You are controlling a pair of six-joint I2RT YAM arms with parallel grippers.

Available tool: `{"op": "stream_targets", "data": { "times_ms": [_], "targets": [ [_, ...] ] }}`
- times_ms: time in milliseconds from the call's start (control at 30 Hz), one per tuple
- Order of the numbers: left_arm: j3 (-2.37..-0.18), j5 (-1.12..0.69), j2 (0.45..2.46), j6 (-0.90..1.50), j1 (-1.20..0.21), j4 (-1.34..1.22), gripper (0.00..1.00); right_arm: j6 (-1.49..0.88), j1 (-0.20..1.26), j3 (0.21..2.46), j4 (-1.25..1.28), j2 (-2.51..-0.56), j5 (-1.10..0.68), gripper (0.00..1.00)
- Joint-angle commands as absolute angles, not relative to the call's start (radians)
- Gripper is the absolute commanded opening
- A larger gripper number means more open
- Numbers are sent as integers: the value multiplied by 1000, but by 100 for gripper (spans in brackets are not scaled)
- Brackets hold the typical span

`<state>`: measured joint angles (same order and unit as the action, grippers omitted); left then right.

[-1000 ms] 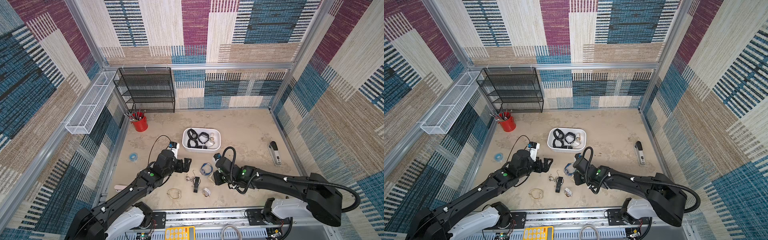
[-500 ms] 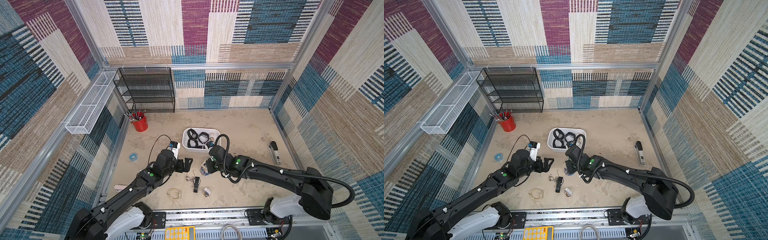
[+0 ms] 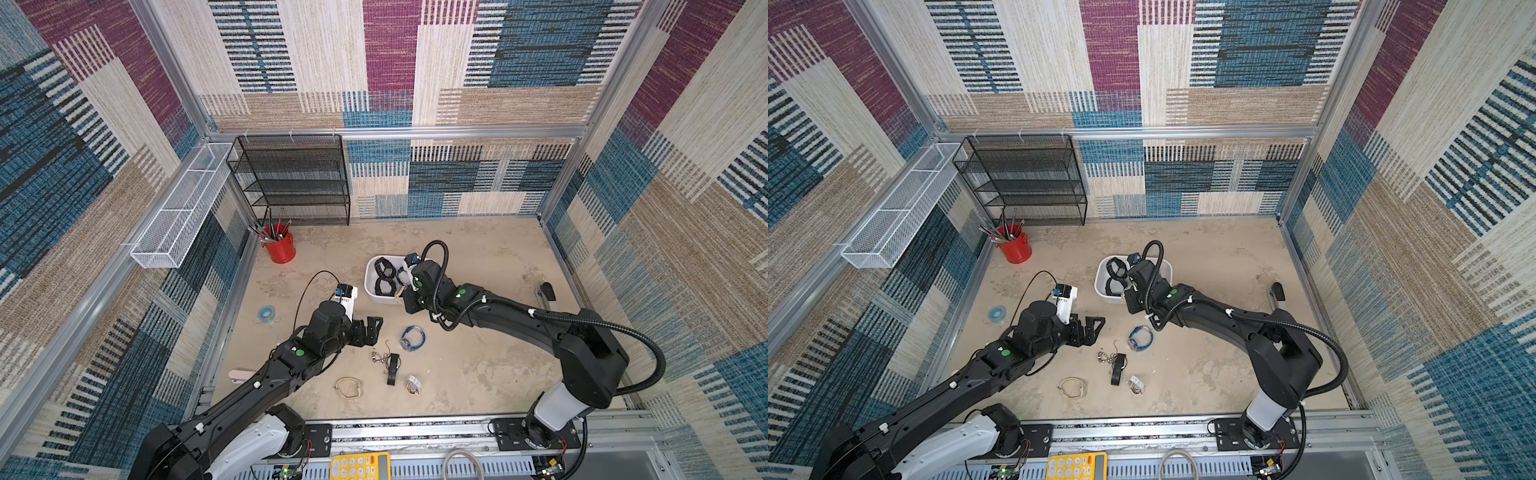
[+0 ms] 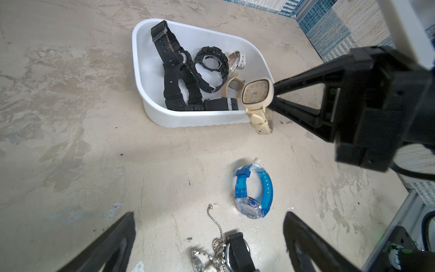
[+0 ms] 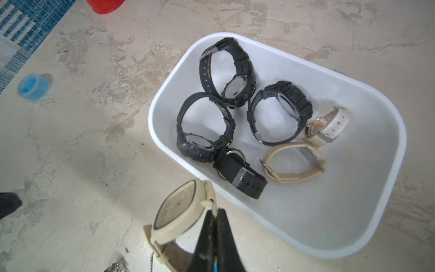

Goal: Put the watch into the storage box
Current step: Place the watch in the storage box.

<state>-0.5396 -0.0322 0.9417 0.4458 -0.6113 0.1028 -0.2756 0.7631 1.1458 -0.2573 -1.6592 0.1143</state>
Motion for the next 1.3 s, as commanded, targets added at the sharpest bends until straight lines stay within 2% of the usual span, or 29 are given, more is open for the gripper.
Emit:
{"op": "stream_targets", "data": {
  "times_ms": [0,633,833,933,1200,1267],
  "targets": [
    [-530,-18,924,463,-612,122,99,-238,746,1179,-201,-1698,85,0],
    [-542,9,900,462,-611,167,99,-209,677,1285,-114,-1918,42,0],
    [-541,15,901,475,-611,167,99,-225,667,1295,-101,-1955,35,5],
    [-549,20,902,472,-611,173,99,-231,666,1304,-101,-1959,37,17],
    [-552,21,908,485,-611,170,99,-244,662,1280,-89,-1861,56,68],
    [-552,23,915,485,-611,165,99,-239,662,1266,-88,-1825,61,77]
  ]
}}
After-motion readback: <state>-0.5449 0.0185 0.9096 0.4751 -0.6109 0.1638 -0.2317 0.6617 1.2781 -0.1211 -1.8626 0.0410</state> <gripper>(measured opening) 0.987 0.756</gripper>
